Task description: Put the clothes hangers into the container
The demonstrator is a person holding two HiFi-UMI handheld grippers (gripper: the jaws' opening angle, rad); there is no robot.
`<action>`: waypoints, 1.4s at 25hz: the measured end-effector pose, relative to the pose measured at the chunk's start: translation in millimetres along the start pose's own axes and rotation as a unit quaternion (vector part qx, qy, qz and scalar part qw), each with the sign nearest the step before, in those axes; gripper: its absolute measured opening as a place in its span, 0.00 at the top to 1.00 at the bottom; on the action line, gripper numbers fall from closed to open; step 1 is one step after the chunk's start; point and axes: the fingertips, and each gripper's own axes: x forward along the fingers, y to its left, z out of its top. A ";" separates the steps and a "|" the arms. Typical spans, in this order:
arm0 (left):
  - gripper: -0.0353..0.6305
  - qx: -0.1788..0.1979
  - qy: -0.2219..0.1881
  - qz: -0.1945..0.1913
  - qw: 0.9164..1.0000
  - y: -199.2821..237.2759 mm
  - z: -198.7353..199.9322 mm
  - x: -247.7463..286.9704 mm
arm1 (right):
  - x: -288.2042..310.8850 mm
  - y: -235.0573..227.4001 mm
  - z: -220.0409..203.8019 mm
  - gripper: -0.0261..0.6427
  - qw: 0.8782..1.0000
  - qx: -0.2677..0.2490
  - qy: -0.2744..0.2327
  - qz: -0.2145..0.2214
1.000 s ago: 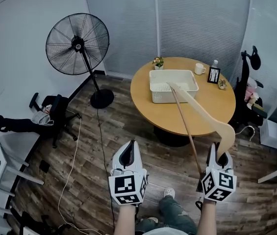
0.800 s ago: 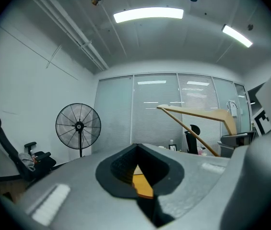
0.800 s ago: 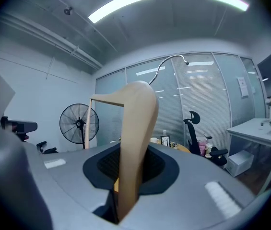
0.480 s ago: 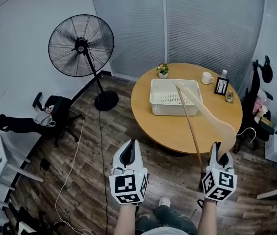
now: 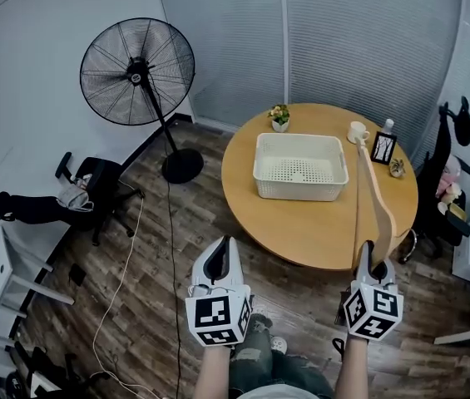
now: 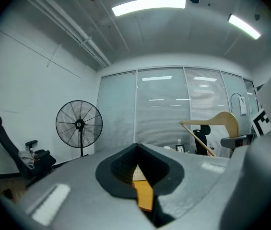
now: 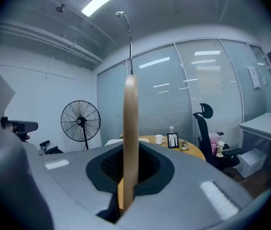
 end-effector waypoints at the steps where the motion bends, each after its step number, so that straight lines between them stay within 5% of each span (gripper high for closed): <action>1: 0.95 -0.001 0.001 0.001 1.000 1.6 -0.8 5.3 | 5.6 0.2 0.0 0.92 1.000 -0.001 0.002 0.001; 35: 0.95 0.002 -0.013 -0.039 0.999 89.5 39.0 294.6 | 282.4 65.0 51.5 0.92 0.999 -0.024 0.017 0.021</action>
